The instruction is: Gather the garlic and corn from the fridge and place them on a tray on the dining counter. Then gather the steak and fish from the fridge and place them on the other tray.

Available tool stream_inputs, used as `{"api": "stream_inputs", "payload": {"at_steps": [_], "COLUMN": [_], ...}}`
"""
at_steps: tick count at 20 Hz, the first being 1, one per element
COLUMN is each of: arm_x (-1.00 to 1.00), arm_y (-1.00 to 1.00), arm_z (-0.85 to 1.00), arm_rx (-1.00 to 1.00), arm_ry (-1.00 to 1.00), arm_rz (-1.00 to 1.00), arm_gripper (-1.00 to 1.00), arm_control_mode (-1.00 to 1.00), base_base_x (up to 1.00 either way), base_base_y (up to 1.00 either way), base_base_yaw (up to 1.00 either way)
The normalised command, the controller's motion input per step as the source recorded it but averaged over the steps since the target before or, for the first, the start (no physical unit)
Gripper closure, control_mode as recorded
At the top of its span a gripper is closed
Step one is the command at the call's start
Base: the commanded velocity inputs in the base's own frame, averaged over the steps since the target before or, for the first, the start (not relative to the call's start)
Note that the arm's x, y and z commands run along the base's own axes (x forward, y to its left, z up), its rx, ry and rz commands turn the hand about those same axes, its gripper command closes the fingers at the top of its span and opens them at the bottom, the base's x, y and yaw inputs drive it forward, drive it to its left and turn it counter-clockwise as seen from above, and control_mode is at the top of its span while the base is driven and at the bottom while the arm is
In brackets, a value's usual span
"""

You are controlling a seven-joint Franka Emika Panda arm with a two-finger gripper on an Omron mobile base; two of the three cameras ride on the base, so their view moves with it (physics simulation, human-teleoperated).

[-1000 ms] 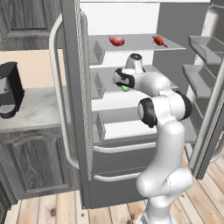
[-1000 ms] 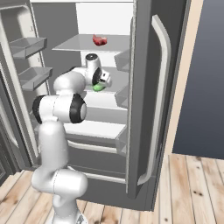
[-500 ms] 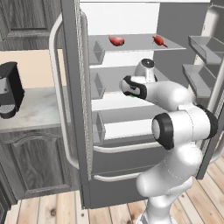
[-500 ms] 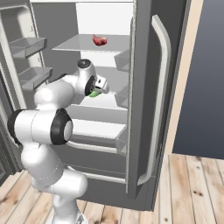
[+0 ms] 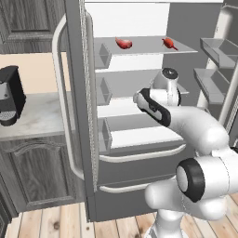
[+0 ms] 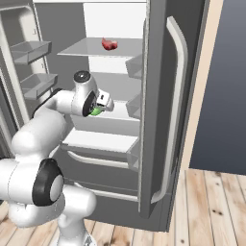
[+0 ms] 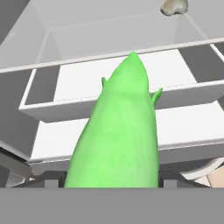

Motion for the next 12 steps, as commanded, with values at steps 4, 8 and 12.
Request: {"api": "stream_inputs", "payload": {"at_steps": [4,8,12], "arm_x": [-0.77,-0.42,-0.14], "arm_y": [0.00,0.00,0.01], "arm_z": [0.00,0.00,0.00], "arm_rx": [-0.01,-0.05,-0.11], "arm_ry": [0.00,0.02,0.05], "arm_rz": [0.07,0.05,0.01], "arm_gripper": [1.00,1.00,1.00], "arm_control_mode": [-1.00,-1.00,-1.00], "base_base_x": [0.00,0.00,0.00], "base_base_y": [0.00,0.00,0.00], "base_base_yaw": [0.00,0.00,0.00]}}
